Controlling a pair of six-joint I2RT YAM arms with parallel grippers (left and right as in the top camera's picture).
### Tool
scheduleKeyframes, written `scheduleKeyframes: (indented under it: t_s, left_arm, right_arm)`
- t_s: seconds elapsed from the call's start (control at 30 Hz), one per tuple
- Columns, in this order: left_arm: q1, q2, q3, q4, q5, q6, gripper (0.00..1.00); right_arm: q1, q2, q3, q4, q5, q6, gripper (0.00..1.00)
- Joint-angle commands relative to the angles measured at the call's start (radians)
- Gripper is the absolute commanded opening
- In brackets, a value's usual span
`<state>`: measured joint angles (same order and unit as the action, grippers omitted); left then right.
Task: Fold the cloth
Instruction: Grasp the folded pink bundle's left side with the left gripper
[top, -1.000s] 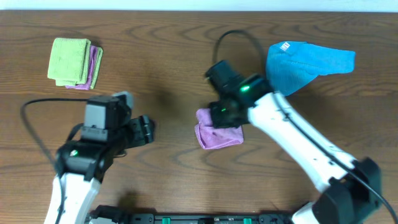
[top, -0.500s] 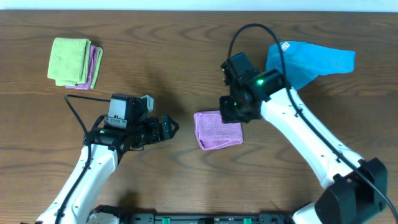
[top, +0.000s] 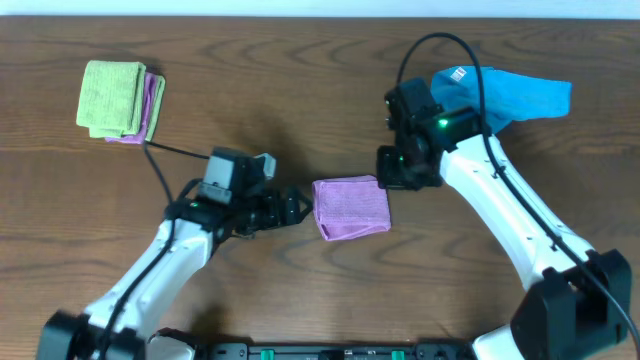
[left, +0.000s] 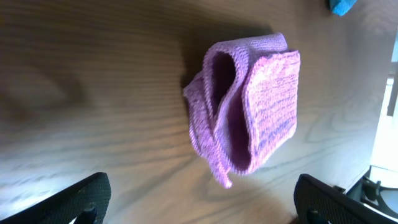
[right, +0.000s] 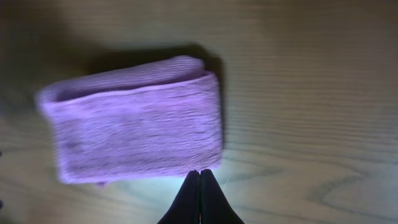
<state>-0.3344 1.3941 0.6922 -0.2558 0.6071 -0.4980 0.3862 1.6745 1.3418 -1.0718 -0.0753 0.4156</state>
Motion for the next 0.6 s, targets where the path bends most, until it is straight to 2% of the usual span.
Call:
scheduleKeyframes:
  t_s: [0.0, 0.3, 0.57]
  left_arm:
    - [-0.046, 0.072, -0.001, 0.060, 0.032, -0.069, 0.95]
    - [-0.095, 0.222, -0.001, 0.186, 0.068, -0.180, 0.95]
    - [-0.111, 0.295, -0.001, 0.295, 0.097, -0.278, 0.95]
  right_arm:
    - [-0.026, 0.008, -0.066, 0.027, 0.005, -0.012, 0.02]
    - [-0.092, 0.015, -0.237, 0.189, -0.011, -0.001, 0.01]
    - [-0.093, 0.074, -0.275, 0.272, -0.035, 0.007, 0.01]
